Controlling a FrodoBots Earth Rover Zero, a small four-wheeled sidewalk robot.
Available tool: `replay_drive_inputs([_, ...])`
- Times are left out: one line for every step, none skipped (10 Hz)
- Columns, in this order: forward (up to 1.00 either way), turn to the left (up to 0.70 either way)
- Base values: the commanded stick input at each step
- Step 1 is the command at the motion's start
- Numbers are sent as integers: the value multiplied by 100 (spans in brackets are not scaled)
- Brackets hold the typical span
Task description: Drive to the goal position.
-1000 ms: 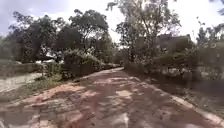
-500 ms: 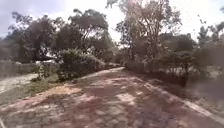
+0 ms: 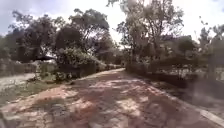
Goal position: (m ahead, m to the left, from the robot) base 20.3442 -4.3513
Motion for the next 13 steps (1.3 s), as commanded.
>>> replay_drive_inputs([70, 0])
replay_drive_inputs([70, 0])
replay_drive_inputs([70, 0])
replay_drive_inputs([70, 0])
replay_drive_inputs([70, 0])
replay_drive_inputs([70, 0])
replay_drive_inputs([70, 0])
replay_drive_inputs([70, 0])
replay_drive_inputs([70, 0])
replay_drive_inputs([70, 0])
replay_drive_inputs([70, 0])
replay_drive_inputs([70, 0])
replay_drive_inputs([70, 0])
